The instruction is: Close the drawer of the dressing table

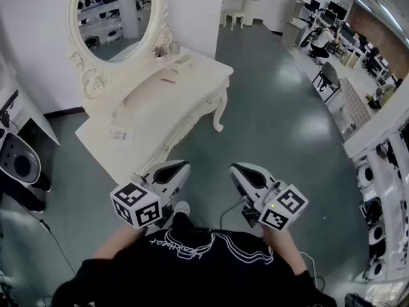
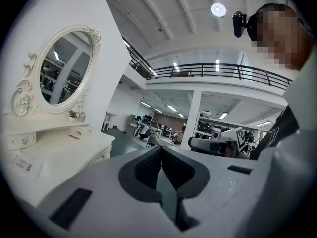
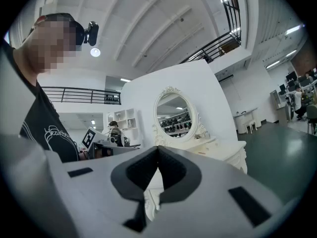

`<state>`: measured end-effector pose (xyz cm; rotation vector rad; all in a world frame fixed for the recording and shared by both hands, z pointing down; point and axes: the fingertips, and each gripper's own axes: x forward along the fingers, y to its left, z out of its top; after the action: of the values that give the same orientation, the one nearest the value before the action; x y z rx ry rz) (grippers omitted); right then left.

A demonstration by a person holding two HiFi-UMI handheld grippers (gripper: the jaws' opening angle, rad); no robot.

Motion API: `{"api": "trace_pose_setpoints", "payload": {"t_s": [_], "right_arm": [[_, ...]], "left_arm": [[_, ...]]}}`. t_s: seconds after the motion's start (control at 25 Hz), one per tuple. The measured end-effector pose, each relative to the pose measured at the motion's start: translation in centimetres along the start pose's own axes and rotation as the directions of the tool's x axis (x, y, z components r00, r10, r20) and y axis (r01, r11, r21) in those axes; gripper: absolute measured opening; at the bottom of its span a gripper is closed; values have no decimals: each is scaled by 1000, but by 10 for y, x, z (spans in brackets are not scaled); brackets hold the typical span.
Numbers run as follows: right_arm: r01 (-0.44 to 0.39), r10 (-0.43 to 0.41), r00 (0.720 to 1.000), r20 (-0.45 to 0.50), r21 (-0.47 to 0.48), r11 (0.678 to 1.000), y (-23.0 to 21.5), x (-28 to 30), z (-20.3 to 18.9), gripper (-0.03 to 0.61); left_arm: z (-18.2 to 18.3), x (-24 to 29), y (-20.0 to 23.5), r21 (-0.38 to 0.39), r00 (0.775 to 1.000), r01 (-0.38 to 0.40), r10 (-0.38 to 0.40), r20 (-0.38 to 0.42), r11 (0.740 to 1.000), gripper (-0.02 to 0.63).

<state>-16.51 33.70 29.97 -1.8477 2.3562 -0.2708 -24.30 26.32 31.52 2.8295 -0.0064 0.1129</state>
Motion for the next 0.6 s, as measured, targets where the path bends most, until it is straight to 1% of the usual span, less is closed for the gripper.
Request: {"api": "trace_pose_setpoints", "payload": {"t_s": [0.12, 0.32, 0.48, 0.52, 0.6], "right_arm": [[12, -12, 1000, -1, -5, 1000, -1, -6, -1, 3], [5, -6, 1000, -8, -21, 1000, 3, -13, -3, 3], [16, -16, 1000, 10, -12, 1000, 2, -22, 0, 6], [14, -14, 1000, 8, -4, 1000, 1, -23, -1, 20], [5, -5, 1000, 3, 19, 1000, -1, -24, -3, 96]], "left_arm": [[-4, 2, -3, 3, 1000, 3, -3, -5, 1000, 5], [-7, 4, -8, 4, 1000, 3, -3, -12, 1000, 5], [-2, 9, -18, 26, 1000, 22, -22, -14, 999, 5], [-1, 10, -20, 31, 1000, 27, -26, -15, 999, 5], [0, 13, -21, 33, 999, 35, -35, -21, 999, 5]]}}
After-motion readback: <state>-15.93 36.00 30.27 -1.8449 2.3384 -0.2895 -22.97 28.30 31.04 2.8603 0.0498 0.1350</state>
